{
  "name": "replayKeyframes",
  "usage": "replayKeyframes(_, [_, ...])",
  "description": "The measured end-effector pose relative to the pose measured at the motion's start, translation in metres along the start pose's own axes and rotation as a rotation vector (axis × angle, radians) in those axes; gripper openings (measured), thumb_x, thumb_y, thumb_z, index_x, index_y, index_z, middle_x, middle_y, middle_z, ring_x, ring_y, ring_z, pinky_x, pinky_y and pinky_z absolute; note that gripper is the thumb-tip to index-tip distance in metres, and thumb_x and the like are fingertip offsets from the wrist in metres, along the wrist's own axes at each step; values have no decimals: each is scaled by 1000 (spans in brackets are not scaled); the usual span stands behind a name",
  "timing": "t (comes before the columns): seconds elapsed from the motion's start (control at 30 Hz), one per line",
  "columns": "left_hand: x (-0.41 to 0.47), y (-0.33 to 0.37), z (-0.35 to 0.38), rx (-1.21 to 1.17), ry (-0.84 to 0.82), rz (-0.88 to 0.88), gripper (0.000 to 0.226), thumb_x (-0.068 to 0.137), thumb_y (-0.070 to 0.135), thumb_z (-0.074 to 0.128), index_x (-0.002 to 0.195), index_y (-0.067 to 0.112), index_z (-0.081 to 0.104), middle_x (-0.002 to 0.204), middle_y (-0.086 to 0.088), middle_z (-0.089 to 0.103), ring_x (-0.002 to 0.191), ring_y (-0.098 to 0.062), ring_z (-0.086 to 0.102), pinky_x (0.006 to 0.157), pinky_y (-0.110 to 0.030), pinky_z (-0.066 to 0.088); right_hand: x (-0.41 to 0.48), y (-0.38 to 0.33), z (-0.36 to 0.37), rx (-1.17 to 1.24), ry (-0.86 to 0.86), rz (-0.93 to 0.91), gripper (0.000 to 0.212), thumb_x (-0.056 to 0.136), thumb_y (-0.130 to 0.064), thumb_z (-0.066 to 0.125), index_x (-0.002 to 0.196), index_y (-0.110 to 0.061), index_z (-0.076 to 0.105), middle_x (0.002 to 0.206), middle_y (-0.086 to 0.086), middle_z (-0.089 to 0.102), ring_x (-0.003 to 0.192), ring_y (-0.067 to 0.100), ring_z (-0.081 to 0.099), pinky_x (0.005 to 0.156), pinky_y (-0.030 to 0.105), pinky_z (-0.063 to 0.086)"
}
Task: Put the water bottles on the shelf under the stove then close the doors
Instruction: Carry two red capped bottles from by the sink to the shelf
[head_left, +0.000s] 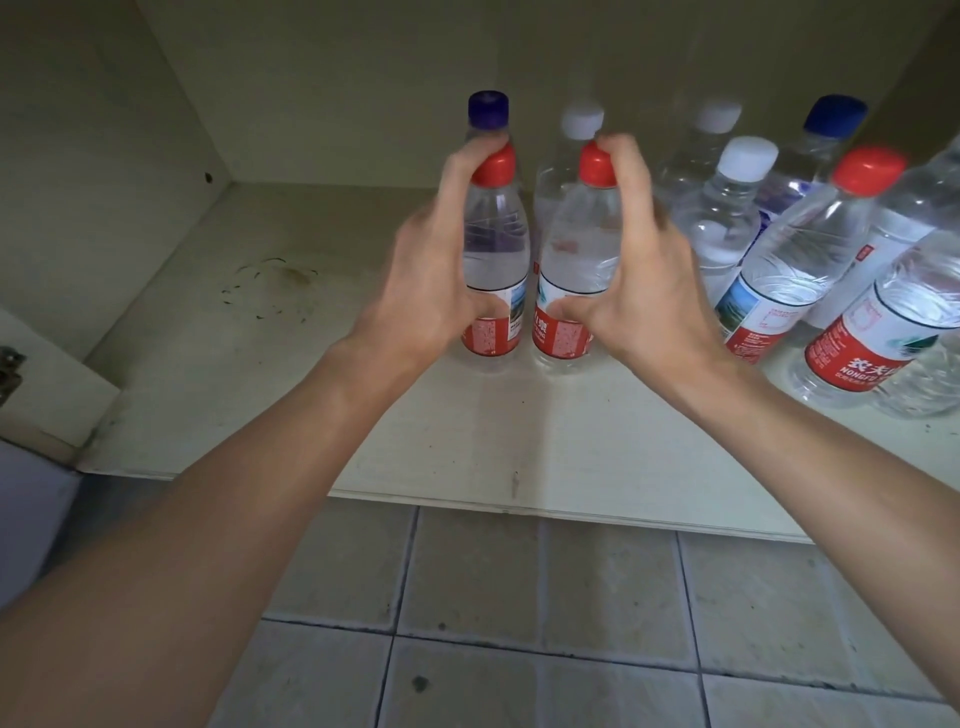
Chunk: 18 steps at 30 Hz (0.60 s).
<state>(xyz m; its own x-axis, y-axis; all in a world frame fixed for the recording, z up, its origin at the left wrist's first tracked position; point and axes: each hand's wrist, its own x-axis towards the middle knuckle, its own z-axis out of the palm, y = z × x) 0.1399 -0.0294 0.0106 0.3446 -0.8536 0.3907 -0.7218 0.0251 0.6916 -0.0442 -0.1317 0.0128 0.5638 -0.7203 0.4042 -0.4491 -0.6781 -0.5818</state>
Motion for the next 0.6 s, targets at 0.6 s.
replayKeyframes(0.6, [8,-6,-6,-67,-50,116,115,77,9,98,167,28,29,139,16,61,111,5,72,96,-21,60,7,8,5,43,36,-43,114,78,-21,88,165,-41,16,135,8,62,110,36,64,94,41,56])
